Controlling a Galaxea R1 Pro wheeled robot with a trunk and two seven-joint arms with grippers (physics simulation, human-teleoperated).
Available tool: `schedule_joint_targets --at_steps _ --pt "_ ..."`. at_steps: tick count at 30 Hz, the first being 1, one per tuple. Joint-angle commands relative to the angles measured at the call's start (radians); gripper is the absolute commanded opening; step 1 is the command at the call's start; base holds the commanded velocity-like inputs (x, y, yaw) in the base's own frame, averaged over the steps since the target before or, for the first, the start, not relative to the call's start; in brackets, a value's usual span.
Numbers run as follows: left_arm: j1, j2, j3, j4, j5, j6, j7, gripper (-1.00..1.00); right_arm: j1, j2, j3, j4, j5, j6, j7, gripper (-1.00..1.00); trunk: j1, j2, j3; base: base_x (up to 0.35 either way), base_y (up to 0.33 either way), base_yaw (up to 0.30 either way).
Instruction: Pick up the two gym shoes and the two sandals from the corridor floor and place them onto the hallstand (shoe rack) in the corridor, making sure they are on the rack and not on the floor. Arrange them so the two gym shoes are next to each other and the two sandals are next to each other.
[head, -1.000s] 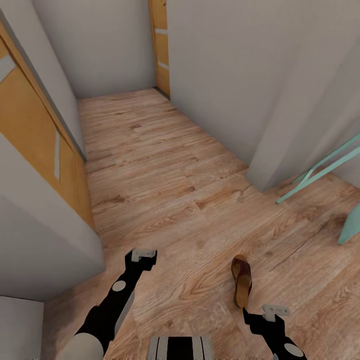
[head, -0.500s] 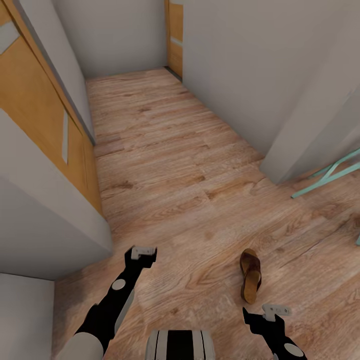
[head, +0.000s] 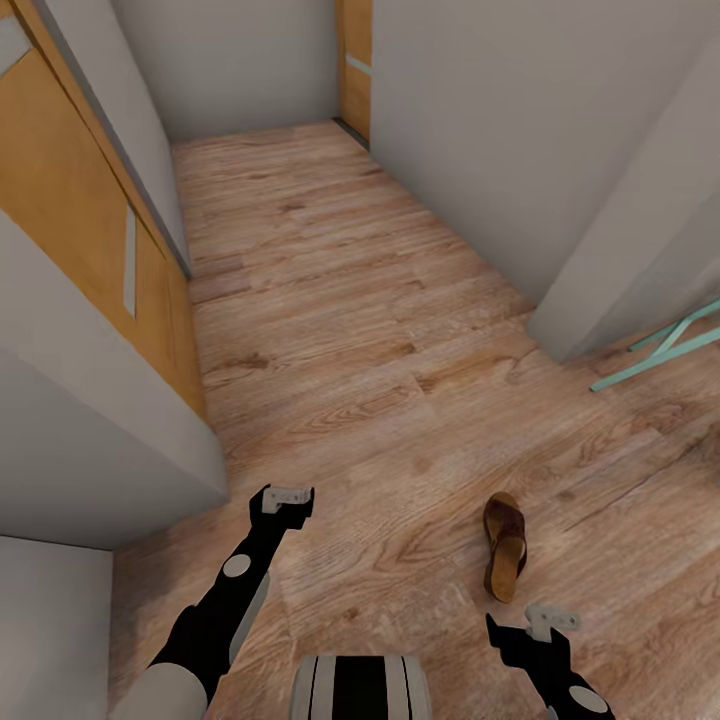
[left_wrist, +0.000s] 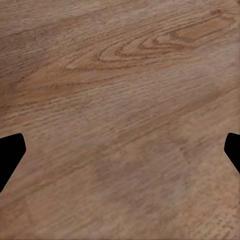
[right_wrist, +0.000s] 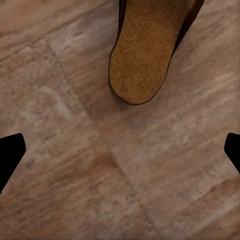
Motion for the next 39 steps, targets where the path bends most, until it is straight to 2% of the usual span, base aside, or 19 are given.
schedule_joint_targets --at_steps 1,29,39 --pt "0.000 0.000 0.000 0.000 -0.005 -0.003 0.000 1.00 0.000 0.000 -0.001 -0.001 0.000 0.006 0.002 1.00 0.000 0.000 -0.002 0.000 0.000 -0.098" --pt "0.000 0.000 0.000 0.000 -0.005 -0.003 0.000 1.00 0.000 0.001 0.000 -0.003 0.000 0.006 0.002 1.00 0.000 0.000 -0.007 0.099 0.009 -0.021" --pt "0.000 0.000 0.000 0.000 -0.005 -0.003 0.000 1.00 0.000 0.001 -0.001 -0.003 0.000 0.006 0.002 1.00 0.000 0.000 -0.012 0.077 0.000 -0.111"
